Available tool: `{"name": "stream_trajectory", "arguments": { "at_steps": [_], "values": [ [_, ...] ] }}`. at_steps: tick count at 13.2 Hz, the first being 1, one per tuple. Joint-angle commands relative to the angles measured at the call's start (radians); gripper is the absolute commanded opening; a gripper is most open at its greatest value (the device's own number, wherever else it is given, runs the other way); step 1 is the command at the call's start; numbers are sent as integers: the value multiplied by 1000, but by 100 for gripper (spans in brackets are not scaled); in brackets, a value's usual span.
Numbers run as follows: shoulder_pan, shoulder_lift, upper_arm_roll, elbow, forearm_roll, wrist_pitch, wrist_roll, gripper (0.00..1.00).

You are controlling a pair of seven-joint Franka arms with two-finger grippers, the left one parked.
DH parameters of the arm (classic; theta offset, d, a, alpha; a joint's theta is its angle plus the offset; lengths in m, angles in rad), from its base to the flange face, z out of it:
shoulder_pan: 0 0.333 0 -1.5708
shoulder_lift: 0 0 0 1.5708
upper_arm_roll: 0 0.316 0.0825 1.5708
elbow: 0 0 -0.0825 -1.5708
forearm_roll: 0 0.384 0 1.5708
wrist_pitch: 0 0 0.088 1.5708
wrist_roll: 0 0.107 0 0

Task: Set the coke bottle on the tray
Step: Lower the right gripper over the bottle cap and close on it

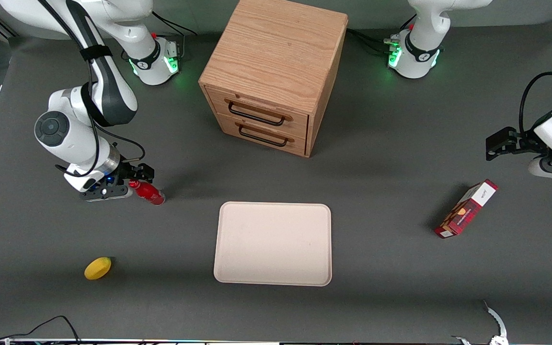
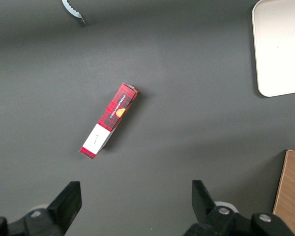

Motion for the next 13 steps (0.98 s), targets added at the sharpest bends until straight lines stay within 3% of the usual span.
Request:
{"name": "stream_trajectory", "arguments": {
  "at_steps": [1, 6, 13],
  "values": [
    [-4, 0, 1, -19, -51, 26, -2, 95],
    [-9, 14, 1, -19, -56, 32, -25, 88],
    [-21, 4, 1, -13, -56, 27, -45, 62]
  ]
}}
